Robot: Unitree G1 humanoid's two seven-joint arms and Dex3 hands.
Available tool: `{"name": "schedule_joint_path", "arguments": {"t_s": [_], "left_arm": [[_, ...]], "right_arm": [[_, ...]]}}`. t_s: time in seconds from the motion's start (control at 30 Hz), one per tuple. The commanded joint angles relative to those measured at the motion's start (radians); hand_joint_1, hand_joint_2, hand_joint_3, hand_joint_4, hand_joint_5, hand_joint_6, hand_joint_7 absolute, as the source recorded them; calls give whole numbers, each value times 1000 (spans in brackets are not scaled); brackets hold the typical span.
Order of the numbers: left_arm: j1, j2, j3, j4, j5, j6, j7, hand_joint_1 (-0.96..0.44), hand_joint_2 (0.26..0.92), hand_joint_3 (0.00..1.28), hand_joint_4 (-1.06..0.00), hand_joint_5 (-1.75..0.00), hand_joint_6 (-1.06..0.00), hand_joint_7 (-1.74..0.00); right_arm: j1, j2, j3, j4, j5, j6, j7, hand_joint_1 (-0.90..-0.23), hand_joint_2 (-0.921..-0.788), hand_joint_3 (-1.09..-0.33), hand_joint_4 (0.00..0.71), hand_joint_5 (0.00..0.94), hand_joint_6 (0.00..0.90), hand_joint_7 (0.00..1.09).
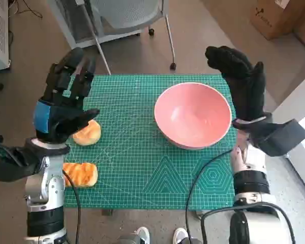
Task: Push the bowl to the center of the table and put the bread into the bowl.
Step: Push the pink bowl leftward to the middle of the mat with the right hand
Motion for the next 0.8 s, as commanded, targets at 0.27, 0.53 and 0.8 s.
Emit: {"name": "schedule_joint_path", "arguments": {"t_s": [0.27,0.53,0.8], "left_arm": [[-9,-4,2,5,-4,-5,-2,-380,920,28,-114,-1,1,-574],[-5,-5,1,1,-5,-5,-4,-380,918,26,-114,-1,1,-573],[-3,-4,0,-1,-5,-5,-5,-378,919,25,-113,-1,1,-574]], "right_arm": [[17,-8,-3,4,13,14,15,-538,-921,-678,363,1,476,1],[23,-6,-2,-3,13,19,14,-542,-921,-671,364,1,476,1],[27,-5,0,-9,10,20,11,-540,-921,-671,365,1,477,1]]}}
